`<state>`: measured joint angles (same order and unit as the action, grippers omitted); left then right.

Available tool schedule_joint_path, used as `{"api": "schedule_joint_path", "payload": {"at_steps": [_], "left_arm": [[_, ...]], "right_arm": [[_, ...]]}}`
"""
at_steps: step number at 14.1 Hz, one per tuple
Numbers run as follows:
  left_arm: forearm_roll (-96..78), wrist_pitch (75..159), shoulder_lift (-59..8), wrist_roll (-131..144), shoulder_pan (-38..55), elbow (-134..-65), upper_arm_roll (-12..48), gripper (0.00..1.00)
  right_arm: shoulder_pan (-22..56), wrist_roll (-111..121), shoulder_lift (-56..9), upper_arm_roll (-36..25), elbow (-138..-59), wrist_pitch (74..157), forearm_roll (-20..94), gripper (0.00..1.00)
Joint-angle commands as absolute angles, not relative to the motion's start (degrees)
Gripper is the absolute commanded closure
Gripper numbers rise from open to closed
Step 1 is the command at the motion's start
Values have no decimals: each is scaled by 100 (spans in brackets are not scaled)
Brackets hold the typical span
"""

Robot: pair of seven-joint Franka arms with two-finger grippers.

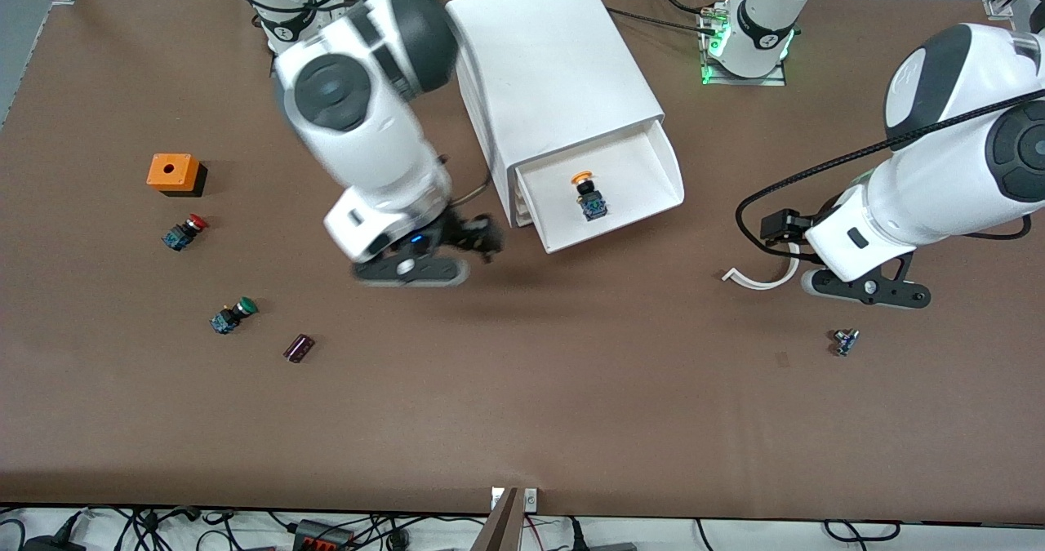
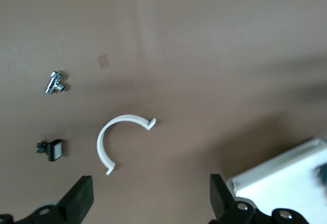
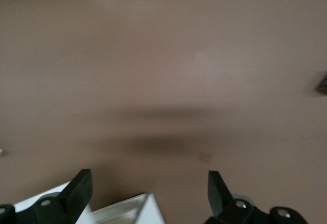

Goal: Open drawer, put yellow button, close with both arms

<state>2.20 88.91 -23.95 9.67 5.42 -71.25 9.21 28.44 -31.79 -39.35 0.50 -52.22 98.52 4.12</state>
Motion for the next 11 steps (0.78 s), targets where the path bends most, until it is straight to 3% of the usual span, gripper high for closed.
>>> {"api": "schedule_joint_path", "payload": {"at_steps": [1,3,7,11], "left_arm": [[141,9709,-2478,2341,834,-7628,984,0],[123,10079,-2557,3204,1254,-7804,993,0],[158,12062,-2646,3568,1582,-8979,1002,0],[158,12243,-2637,4691,1915,-9351,1063,0]], "right_arm": [[2094,-2324,-3867,158,-5589,9625,422,0],[1593,-1726,-3876,158,-5712,9466,413,0],[793,-1283,-3850,141,-5792,9230,387,0],[274,-1248,-3683,149,-5748,8913,167,0]]}}
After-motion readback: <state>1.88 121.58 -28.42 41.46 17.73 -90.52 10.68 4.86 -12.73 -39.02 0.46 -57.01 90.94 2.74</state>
